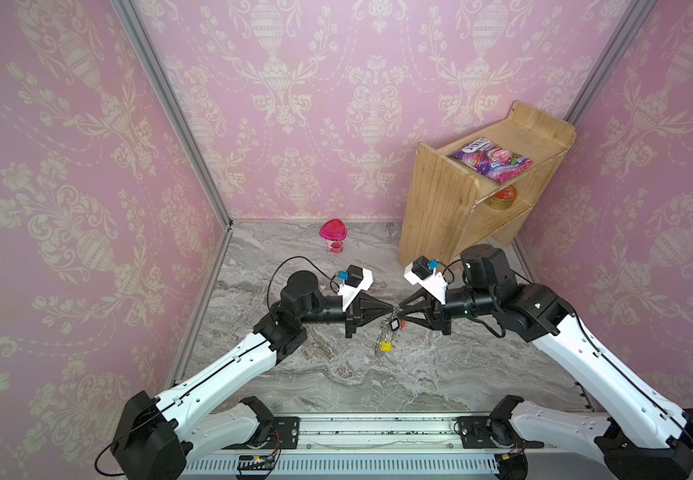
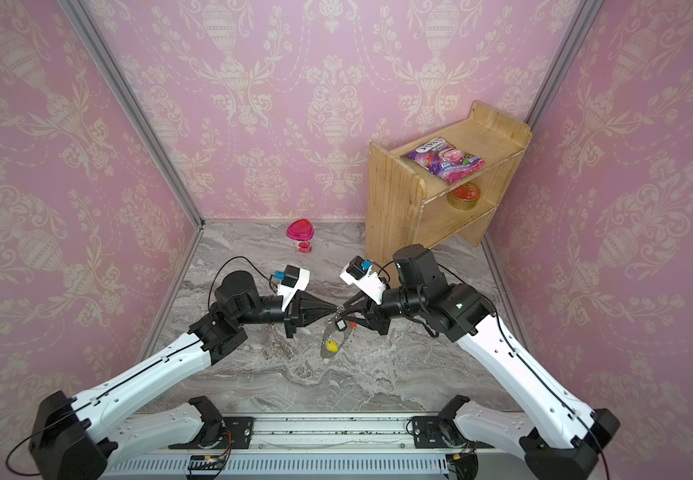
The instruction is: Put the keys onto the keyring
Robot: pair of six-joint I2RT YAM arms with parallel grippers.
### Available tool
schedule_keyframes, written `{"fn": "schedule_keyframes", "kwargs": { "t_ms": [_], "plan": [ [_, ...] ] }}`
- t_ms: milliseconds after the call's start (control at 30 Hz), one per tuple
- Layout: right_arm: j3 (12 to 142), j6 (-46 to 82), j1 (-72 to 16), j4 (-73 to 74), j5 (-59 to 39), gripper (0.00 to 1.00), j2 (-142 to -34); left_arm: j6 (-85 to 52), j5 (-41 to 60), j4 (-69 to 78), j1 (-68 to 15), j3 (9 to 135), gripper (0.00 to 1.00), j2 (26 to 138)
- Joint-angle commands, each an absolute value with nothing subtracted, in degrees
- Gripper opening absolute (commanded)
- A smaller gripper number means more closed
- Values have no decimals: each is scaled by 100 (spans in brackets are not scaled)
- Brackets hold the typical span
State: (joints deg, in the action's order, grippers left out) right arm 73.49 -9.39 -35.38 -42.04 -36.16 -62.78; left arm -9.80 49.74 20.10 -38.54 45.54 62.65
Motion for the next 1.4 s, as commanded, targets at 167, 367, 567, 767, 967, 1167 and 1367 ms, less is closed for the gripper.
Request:
{"fn": "schedule_keyframes", "kwargs": {
  "t_ms": [167, 367, 567, 767, 967, 1167, 1367],
  "plan": [
    [6929, -436, -3501, -3581, -3868, 22, -6073, -1320, 4568, 3152, -3885, 4437, 0, 6139],
    [6786, -241, -3507, -3233, -4010, 19, -6045, -1561, 4447, 3718, -3888, 4369, 0, 6229],
    [6347, 34, -3507, -2609, -3957, 18, -5963, -1795, 4394, 4155, -3887, 4324, 0, 6341],
    [6269, 118, -3502, -2377, -3840, 20, -5883, -1947, 4403, 4438, -3892, 4263, 0, 6425],
    [6275, 80, -3506, -2461, -3430, 24, -5583, -1863, 4274, 4419, -3885, 4236, 0, 6413],
    [6250, 30, -3615, -2327, -3162, 25, -5459, -1897, 4236, 4460, -3886, 4245, 0, 6442],
    [6163, 34, -3715, -2021, -3178, 23, -5484, -1949, 4271, 4494, -3897, 4271, 0, 6485]
  ]
}}
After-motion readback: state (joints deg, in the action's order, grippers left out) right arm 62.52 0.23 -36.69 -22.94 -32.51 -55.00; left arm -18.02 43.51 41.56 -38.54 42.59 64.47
